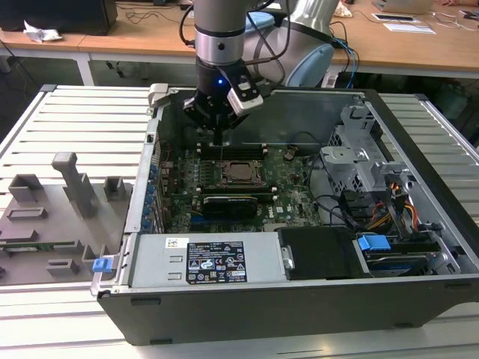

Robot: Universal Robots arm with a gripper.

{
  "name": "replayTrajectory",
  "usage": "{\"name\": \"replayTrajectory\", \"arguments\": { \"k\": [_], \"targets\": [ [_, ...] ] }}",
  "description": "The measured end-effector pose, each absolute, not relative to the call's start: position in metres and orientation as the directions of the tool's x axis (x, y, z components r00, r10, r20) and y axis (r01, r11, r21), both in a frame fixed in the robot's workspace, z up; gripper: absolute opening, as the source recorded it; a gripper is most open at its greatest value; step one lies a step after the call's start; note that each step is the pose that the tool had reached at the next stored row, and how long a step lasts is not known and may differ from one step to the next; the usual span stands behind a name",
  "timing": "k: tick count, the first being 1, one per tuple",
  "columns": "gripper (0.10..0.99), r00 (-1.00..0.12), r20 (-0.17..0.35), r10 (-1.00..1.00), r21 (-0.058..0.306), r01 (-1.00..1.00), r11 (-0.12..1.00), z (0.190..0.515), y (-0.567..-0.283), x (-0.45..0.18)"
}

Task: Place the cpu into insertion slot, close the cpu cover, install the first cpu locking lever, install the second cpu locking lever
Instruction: 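Install the first cpu locking lever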

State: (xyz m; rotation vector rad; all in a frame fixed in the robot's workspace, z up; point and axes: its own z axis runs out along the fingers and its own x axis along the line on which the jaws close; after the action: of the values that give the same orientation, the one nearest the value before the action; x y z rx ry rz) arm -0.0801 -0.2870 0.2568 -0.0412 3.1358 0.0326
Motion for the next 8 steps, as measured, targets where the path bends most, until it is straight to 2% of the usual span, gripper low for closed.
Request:
{"name": "replayTrajectory", "arguments": {
  "k": [8],
  "targets": [
    [0.106, -1.0, -0.006, -0.026, 0.021, -0.026, 0.999, 0.255, -0.287, -0.0739]
  ]
}}
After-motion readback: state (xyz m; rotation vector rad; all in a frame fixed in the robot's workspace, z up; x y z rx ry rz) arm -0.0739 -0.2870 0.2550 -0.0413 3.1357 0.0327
